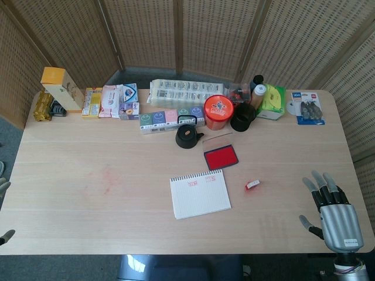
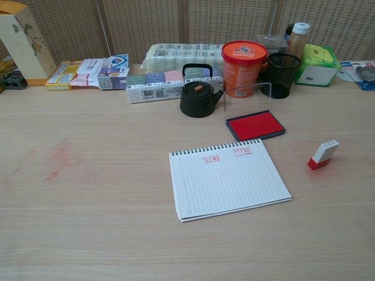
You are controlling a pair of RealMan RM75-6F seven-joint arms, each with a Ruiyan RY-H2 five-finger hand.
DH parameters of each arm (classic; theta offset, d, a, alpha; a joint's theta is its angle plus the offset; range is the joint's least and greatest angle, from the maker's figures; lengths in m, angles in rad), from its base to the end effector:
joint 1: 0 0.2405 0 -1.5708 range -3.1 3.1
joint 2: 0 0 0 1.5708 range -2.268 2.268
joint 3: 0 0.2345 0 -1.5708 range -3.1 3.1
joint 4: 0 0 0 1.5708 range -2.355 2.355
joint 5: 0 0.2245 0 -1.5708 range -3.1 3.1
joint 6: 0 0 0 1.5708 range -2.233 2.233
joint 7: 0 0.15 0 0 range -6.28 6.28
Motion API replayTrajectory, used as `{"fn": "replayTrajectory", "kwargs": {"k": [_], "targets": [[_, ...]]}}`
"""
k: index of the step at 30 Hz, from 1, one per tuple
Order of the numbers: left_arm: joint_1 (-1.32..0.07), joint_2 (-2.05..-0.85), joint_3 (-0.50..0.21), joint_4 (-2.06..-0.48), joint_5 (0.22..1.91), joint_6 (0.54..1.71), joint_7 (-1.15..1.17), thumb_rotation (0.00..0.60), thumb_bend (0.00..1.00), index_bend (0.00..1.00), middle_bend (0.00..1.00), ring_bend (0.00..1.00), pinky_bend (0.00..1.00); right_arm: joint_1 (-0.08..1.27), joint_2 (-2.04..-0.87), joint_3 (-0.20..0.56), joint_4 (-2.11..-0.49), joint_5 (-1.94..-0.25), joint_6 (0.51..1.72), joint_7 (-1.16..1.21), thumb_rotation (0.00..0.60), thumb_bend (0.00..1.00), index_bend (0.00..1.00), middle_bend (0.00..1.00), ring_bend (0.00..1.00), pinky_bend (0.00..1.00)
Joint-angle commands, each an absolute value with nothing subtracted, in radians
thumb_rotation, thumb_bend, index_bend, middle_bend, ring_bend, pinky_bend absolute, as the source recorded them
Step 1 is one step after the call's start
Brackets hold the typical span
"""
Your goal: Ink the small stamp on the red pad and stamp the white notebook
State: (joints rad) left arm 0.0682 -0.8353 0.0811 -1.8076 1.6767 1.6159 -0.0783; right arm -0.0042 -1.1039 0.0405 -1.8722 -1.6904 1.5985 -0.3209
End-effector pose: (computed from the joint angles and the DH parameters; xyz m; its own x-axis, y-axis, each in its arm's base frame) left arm -0.2801 0.1128 0.1906 0.4000 0.0680 0.9140 0.9165 -0.0211 -0.3995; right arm -0.2259 -0.1561 0.1313 0.4610 0.1022 0.8815 -0.8769 -0.0999 0.4701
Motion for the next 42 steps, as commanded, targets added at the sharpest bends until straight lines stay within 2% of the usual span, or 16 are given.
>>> {"fn": "replayTrajectory", "kwargs": {"k": [1,8,11,14,16,18,20,21,25,32,42], "targets": [[0.068,-0.836,0.081,-1.807,1.677,1.616,-0.077,0.600,0.00,0.00,0.00,0.00,0.01,-0.004,-1.104,0.040,-1.872,-1.691,1.597,-0.322,0.600,0.00,0.13,0.04,0.01,0.20],[0.068,-0.836,0.080,-1.807,1.673,1.615,-0.078,0.600,0.00,0.00,0.00,0.00,0.01,0.000,-1.108,0.038,-1.868,-1.687,1.587,-0.326,0.600,0.00,0.13,0.07,0.04,0.20],[0.067,-0.835,0.078,-1.807,1.669,1.615,-0.081,0.600,0.00,0.00,0.00,0.00,0.01,0.007,-1.114,0.039,-1.865,-1.693,1.582,-0.316,0.600,0.02,0.14,0.21,0.20,0.27],[0.068,-0.835,0.077,-1.807,1.665,1.615,-0.082,0.600,0.00,0.00,0.00,0.00,0.01,0.030,-1.142,0.051,-1.823,-1.737,1.589,-0.285,0.600,0.07,0.13,0.46,0.47,0.51],[0.067,-0.836,0.075,-1.807,1.661,1.614,-0.080,0.600,0.00,0.00,0.00,0.00,0.01,0.050,-1.165,0.061,-1.775,-1.762,1.589,-0.259,0.600,0.10,0.11,0.67,0.69,0.77],[0.067,-0.836,0.072,-1.808,1.655,1.613,-0.079,0.600,0.00,0.00,0.00,0.00,0.01,0.080,-1.177,0.069,-1.734,-1.783,1.573,-0.218,0.600,0.12,0.10,0.81,0.85,0.92],[0.065,-0.837,0.070,-1.810,1.647,1.609,-0.077,0.600,0.00,0.00,0.00,0.00,0.01,0.110,-1.181,0.076,-1.705,-1.793,1.548,-0.187,0.600,0.13,0.09,0.90,0.94,0.99],[0.061,-0.838,0.067,-1.812,1.636,1.599,-0.073,0.600,0.00,0.00,0.00,0.00,0.01,0.160,-1.181,0.082,-1.676,-1.781,1.462,-0.175,0.600,0.13,0.08,0.93,0.98,1.00],[0.055,-0.838,0.061,-1.816,1.615,1.584,-0.069,0.600,0.00,0.00,0.00,0.00,0.01,0.233,-1.191,0.101,-1.642,-1.744,1.353,-0.161,0.600,0.13,0.02,0.99,1.00,1.00],[0.048,-0.837,0.054,-1.817,1.593,1.569,-0.071,0.600,0.00,0.00,0.00,0.00,0.01,0.326,-1.241,0.104,-1.603,-1.708,1.217,-0.172,0.600,0.16,0.02,1.00,1.00,1.00],[0.041,-0.839,0.049,-1.815,1.572,1.548,-0.073,0.600,0.00,0.00,0.00,0.00,0.01,0.434,-1.334,0.093,-1.499,-1.671,1.084,-0.145,0.600,0.27,0.15,1.00,1.00,1.00]]}}
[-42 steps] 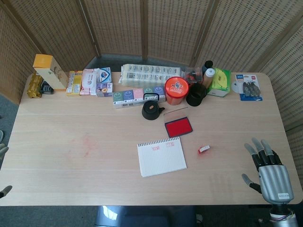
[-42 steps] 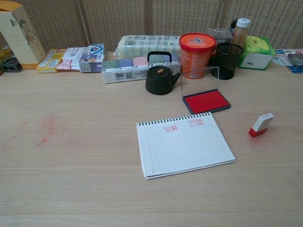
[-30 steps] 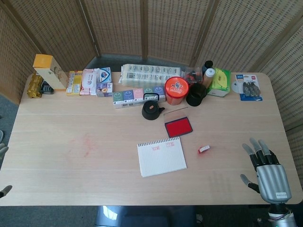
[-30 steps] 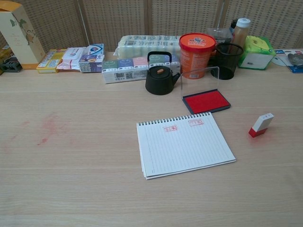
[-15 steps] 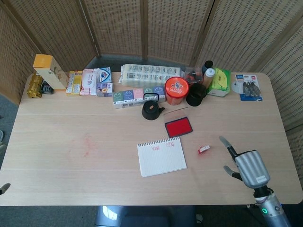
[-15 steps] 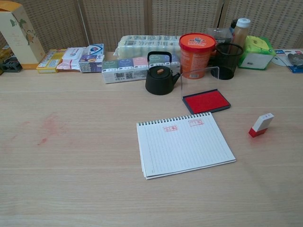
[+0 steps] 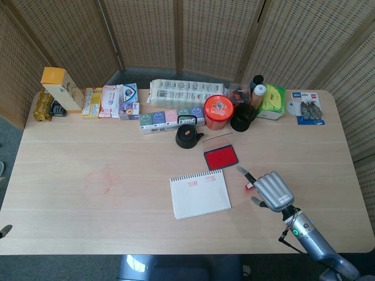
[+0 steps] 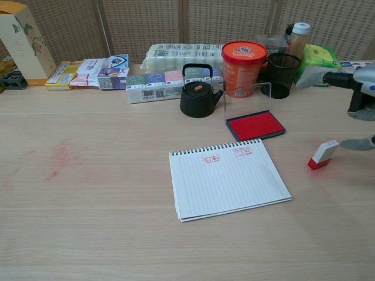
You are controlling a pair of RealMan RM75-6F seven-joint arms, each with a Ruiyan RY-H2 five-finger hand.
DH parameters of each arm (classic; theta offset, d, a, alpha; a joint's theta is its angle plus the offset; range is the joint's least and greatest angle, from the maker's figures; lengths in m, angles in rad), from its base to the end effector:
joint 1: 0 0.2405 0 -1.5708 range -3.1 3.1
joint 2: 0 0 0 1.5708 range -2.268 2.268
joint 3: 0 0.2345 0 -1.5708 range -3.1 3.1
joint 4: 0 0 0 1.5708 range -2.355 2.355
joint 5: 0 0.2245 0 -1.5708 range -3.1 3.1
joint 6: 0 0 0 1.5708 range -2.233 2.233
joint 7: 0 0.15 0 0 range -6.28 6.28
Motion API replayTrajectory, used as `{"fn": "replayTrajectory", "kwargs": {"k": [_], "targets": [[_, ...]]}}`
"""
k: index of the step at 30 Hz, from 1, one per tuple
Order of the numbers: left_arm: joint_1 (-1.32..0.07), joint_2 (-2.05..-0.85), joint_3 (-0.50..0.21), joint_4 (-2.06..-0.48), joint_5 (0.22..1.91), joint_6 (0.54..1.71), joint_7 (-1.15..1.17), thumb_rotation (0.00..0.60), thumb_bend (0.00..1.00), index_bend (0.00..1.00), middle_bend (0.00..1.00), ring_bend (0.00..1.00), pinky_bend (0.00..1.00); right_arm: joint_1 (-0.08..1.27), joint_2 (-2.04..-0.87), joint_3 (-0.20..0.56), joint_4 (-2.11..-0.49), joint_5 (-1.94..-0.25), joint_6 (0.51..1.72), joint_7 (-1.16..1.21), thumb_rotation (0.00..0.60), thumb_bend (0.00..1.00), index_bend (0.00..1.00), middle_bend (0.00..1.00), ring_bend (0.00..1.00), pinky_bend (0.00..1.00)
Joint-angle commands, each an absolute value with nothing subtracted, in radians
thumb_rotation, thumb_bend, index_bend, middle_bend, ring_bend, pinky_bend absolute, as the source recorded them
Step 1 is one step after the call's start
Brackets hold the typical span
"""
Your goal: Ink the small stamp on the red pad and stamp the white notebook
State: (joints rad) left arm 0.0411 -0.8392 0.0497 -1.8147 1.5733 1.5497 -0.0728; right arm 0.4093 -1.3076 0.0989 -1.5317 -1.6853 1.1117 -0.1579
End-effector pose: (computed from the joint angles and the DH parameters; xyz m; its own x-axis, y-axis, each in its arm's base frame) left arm -0.2911 0.1270 0.1905 0.3984 0.0848 0.9133 0.9136 0.0521 -0.4034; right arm -0.2059 -0.2656 0.0333 0.5618 -0.1140 0.8194 -0.7446 -0.5012 0.4408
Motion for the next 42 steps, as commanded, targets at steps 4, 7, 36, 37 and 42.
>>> {"fn": "replayTrajectory", "kwargs": {"k": [4,7,36,37,42], "targets": [[0.038,-0.840,0.048,-1.816,1.567,1.543,-0.070,0.600,0.00,0.00,0.00,0.00,0.01,0.462,-1.360,0.091,-1.460,-1.650,1.057,-0.136,0.600,0.32,0.21,1.00,1.00,1.00],[0.037,-0.841,0.048,-1.816,1.564,1.540,-0.068,0.600,0.00,0.00,0.00,0.00,0.01,0.478,-1.371,0.089,-1.435,-1.632,1.034,-0.133,0.600,0.33,0.25,1.00,1.00,1.00],[0.026,-0.853,0.043,-1.822,1.539,1.512,-0.036,0.600,0.00,0.00,0.00,0.00,0.01,0.515,-1.491,0.018,-1.120,-1.609,1.029,-0.036,0.600,0.34,0.35,1.00,1.00,1.00],[0.026,-0.853,0.043,-1.823,1.538,1.511,-0.035,0.600,0.00,0.00,0.00,0.00,0.01,0.516,-1.496,0.014,-1.111,-1.611,1.033,-0.028,0.600,0.34,0.35,1.00,1.00,1.00],[0.025,-0.855,0.042,-1.824,1.535,1.510,-0.030,0.600,0.00,0.00,0.00,0.00,0.01,0.521,-1.509,0.006,-1.087,-1.615,1.043,-0.011,0.600,0.34,0.36,1.00,1.00,1.00]]}}
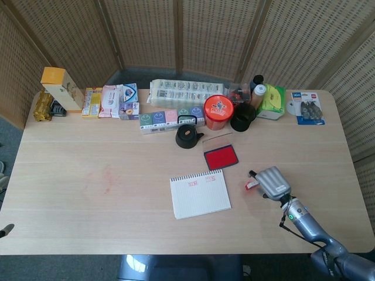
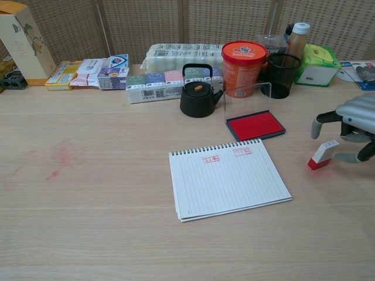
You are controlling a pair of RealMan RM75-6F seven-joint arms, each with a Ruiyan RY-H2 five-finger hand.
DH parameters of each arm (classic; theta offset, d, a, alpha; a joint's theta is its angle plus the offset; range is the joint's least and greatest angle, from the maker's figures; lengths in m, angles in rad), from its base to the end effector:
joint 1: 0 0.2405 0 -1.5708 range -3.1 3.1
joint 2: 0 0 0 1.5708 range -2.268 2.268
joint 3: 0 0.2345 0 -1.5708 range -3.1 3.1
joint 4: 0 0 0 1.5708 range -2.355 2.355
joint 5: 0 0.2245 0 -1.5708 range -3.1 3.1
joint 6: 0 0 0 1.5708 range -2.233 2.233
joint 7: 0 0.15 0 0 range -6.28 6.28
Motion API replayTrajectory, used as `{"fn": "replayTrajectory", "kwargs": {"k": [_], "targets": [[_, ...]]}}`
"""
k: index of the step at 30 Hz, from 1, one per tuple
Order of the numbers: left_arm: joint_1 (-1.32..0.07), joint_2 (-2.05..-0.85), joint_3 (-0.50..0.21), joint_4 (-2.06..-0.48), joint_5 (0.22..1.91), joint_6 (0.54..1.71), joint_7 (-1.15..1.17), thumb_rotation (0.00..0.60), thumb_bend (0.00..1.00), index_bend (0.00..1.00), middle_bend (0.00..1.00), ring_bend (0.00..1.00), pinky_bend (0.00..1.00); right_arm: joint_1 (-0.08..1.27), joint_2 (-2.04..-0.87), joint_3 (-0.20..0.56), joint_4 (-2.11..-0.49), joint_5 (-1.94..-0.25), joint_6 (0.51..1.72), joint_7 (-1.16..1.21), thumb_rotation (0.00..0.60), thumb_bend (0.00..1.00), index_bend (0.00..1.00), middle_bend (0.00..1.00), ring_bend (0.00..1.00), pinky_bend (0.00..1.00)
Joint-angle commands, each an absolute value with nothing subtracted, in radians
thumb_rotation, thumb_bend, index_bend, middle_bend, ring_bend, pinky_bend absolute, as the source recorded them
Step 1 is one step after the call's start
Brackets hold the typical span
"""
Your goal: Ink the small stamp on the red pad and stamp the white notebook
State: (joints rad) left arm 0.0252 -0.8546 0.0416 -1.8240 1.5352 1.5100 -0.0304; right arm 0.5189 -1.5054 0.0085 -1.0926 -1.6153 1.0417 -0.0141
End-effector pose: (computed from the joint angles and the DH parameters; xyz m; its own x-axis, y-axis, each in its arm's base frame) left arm -0.2934 0.1327 0.1833 0.4117 0.1098 0.9047 0.9045 0.0718 -0.4203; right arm -0.2684 -0.3049 -0.0030 0.6616 -0.1947 0.7241 -0.7131 -0.4620 0.5273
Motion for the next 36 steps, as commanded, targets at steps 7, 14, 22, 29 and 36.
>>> {"fn": "replayTrajectory", "kwargs": {"k": [7,14,22,29,36], "targets": [[0.025,-0.855,0.041,-1.824,1.532,1.510,-0.030,0.600,0.00,0.00,0.00,0.00,0.01,0.527,-1.518,0.004,-1.073,-1.606,1.043,-0.003,0.600,0.36,0.40,1.00,1.00,1.00],[0.025,-0.855,0.041,-1.824,1.531,1.509,-0.030,0.600,0.00,0.00,0.00,0.00,0.01,0.533,-1.520,0.004,-1.072,-1.587,1.028,0.003,0.600,0.39,0.43,1.00,1.00,1.00],[0.025,-0.855,0.040,-1.824,1.530,1.508,-0.029,0.600,0.00,0.00,0.00,0.00,0.01,0.538,-1.519,0.000,-1.081,-1.574,1.019,0.008,0.600,0.41,0.46,1.00,1.00,1.00],[0.024,-0.855,0.040,-1.824,1.529,1.508,-0.029,0.600,0.00,0.00,0.00,0.00,0.01,0.541,-1.522,-0.002,-1.089,-1.565,1.015,0.022,0.600,0.42,0.50,1.00,1.00,1.00],[0.025,-0.854,0.039,-1.824,1.529,1.509,-0.032,0.600,0.00,0.00,0.00,0.00,0.01,0.543,-1.526,-0.004,-1.084,-1.559,1.015,0.027,0.600,0.45,0.55,1.00,1.00,1.00]]}}
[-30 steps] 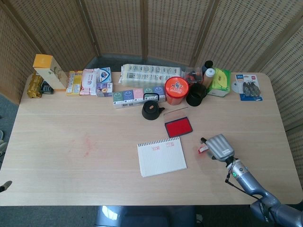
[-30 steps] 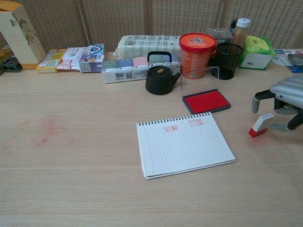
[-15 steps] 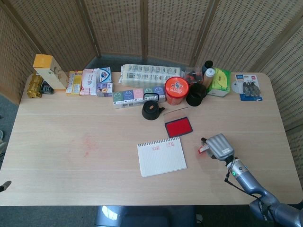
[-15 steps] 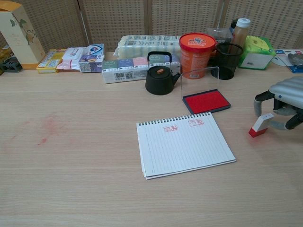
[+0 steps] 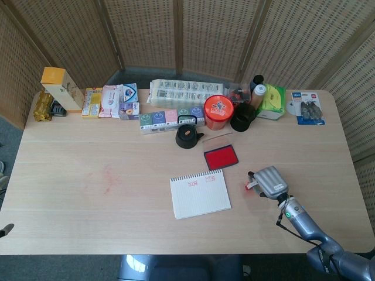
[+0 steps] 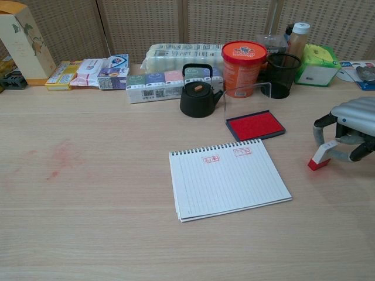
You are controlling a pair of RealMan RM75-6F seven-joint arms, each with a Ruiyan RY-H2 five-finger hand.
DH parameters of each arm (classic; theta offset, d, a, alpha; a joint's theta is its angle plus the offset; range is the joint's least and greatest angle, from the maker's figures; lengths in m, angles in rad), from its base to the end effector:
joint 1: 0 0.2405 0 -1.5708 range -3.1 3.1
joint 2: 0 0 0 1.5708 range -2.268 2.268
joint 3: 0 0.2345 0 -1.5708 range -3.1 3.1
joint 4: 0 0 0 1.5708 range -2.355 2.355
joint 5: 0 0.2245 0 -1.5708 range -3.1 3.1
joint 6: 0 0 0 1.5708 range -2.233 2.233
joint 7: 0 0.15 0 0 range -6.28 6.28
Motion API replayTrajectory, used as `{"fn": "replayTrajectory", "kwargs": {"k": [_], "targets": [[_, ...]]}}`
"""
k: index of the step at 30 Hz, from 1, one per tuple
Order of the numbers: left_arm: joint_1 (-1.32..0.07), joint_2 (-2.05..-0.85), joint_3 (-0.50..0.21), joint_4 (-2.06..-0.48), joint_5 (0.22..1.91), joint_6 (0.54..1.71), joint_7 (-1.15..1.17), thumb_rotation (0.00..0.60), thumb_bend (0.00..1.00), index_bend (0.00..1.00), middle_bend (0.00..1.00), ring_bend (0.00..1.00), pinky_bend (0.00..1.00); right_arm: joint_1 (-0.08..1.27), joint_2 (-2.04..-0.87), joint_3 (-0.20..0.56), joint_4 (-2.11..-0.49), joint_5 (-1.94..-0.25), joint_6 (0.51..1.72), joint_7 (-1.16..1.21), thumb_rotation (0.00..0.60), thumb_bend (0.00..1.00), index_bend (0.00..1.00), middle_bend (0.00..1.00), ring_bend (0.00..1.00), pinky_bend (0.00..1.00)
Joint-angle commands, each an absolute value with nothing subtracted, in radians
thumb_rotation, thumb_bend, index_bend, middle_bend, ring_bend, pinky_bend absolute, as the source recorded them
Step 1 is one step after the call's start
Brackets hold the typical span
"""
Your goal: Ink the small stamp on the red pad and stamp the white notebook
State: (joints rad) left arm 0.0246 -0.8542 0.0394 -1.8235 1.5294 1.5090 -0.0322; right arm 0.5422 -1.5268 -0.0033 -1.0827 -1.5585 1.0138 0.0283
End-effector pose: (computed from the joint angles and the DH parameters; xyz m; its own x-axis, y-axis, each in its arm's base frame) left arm -0.2941 0.1333 0.1839 0.4107 0.1081 0.9053 0.9045 0.0766 -0.4195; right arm -0.2686 -0.3094 -0.0106 0.6168 -0.2478 0.7471 -0.7614 -0.4286 0.4864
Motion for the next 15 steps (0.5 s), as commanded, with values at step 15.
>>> {"fn": "replayTrajectory", "kwargs": {"k": [15], "targets": [[0.022,-0.851,0.042,-1.824,1.534,1.503,-0.038,0.600,0.00,0.00,0.00,0.00,0.01,0.593,-1.429,0.075,-1.362,-1.481,0.988,-0.219,0.600,0.47,0.57,1.00,1.00,1.00]]}}
